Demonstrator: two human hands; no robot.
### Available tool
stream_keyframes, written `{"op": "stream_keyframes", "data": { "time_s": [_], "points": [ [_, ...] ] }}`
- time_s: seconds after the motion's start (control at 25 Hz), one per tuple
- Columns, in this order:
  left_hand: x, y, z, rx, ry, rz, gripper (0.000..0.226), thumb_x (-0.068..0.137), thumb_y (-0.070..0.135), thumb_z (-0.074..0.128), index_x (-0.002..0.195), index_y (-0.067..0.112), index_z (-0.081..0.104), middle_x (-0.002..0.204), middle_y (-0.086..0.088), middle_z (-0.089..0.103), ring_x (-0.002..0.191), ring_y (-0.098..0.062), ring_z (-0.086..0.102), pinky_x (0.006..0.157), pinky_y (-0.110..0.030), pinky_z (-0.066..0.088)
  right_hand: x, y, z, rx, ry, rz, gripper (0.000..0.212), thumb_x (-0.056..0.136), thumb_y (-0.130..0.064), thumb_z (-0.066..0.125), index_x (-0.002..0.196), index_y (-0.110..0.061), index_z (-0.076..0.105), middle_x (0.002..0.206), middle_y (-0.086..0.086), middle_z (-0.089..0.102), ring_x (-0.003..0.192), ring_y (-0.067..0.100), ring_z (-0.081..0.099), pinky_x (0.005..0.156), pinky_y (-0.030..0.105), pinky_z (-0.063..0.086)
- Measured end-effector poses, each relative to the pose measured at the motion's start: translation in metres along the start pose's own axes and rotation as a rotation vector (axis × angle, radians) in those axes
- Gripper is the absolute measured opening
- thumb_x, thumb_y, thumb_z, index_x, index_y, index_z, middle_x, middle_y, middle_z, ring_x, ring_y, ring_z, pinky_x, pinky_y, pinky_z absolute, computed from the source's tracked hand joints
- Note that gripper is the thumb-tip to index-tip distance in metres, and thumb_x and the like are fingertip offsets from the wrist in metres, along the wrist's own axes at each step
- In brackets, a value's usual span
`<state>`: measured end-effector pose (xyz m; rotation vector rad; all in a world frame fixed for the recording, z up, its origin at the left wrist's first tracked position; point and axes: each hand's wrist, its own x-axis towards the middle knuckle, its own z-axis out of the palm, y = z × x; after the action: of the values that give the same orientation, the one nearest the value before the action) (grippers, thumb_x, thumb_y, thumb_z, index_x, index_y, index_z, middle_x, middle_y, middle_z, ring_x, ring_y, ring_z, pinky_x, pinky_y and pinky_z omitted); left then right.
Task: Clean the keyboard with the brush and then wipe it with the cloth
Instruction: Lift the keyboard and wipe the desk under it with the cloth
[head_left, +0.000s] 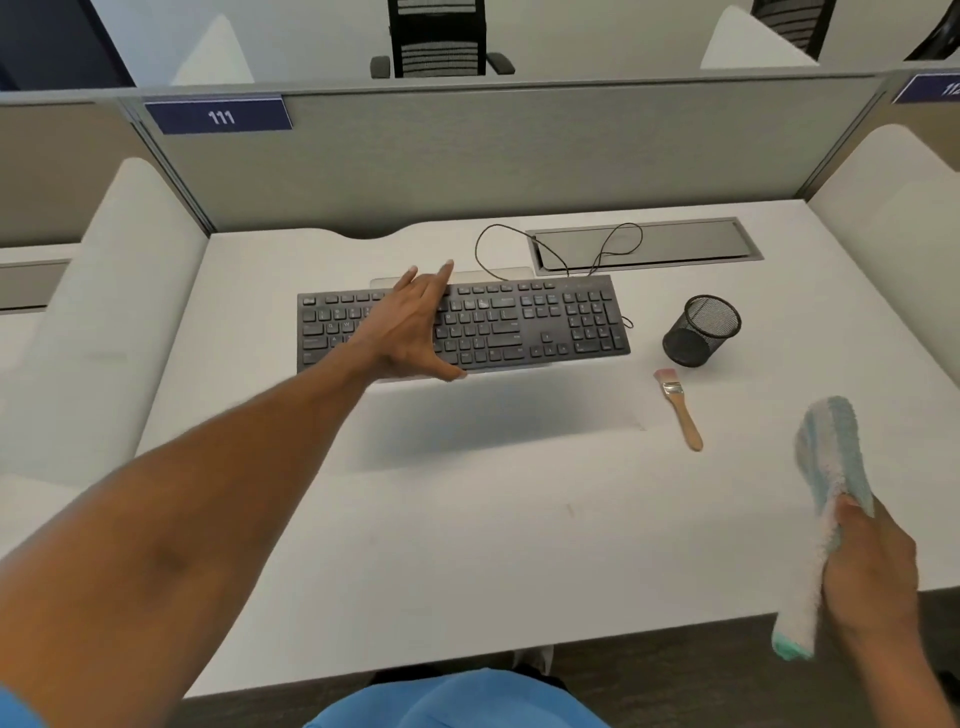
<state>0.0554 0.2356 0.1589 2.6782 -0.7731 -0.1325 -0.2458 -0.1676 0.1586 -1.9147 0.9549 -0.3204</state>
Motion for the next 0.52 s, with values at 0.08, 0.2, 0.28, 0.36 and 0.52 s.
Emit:
{"op": "stream_keyframes", "data": {
  "time_s": [0.08, 0.2, 0.28, 0.36, 0.52],
  "points": [
    [0.010, -0.004, -0.012, 0.001, 0.020, 0.000, 0.153, 0.062, 0.074, 0.088, 0.167, 0.003, 0.003, 0.161, -0.022, 0.041, 0.153, -0.037, 0.030, 0.126, -0.027, -0.007, 0.013, 0.025, 0.005, -0.159, -0.020, -0.011, 0.048, 0.106, -0.047, 0.030, 0.141, -0.019, 0.049, 0.119, 0.019, 0.061, 0.102, 0.037, 0.058, 0.087, 0.045, 0.044],
    [0.027, -0.008, -0.025, 0.020, 0.046, 0.000, 0.153, 0.061, 0.073, 0.090, 0.167, 0.003, 0.005, 0.157, -0.023, 0.045, 0.153, -0.037, 0.032, 0.128, -0.030, -0.002, 0.022, 0.077, 0.033, -0.352, -0.162, -0.071, 0.050, 0.108, -0.039, 0.030, 0.157, -0.028, 0.027, 0.153, 0.010, 0.043, 0.136, 0.036, 0.045, 0.113, 0.054, 0.037],
    [0.035, -0.010, -0.032, 0.037, 0.060, 0.010, 0.154, 0.060, 0.073, 0.090, 0.167, 0.003, 0.005, 0.158, -0.023, 0.044, 0.155, -0.037, 0.029, 0.129, -0.032, -0.001, 0.021, 0.117, 0.062, -0.422, -0.223, -0.083, 0.051, 0.109, -0.031, 0.031, 0.158, -0.022, 0.024, 0.163, 0.006, 0.028, 0.149, 0.031, 0.027, 0.122, 0.055, 0.023],
    [0.041, -0.010, -0.036, 0.035, 0.067, 0.002, 0.152, 0.061, 0.067, 0.093, 0.167, 0.002, 0.006, 0.159, -0.023, 0.043, 0.156, -0.038, 0.026, 0.127, -0.030, -0.001, 0.015, 0.142, 0.090, -0.518, -0.219, -0.112, 0.052, 0.109, -0.026, 0.027, 0.158, -0.011, 0.023, 0.167, 0.009, 0.013, 0.155, 0.026, 0.006, 0.127, 0.050, 0.005],
    [0.050, -0.009, -0.032, 0.040, 0.078, 0.006, 0.152, 0.060, 0.069, 0.092, 0.167, 0.002, 0.008, 0.159, -0.022, 0.043, 0.156, -0.036, 0.028, 0.130, -0.032, 0.000, -0.008, 0.138, 0.137, -0.621, -0.198, -0.248, 0.061, 0.103, -0.032, 0.017, 0.157, -0.004, 0.022, 0.166, 0.014, 0.009, 0.155, 0.029, 0.001, 0.126, 0.046, -0.007]
  ]
}}
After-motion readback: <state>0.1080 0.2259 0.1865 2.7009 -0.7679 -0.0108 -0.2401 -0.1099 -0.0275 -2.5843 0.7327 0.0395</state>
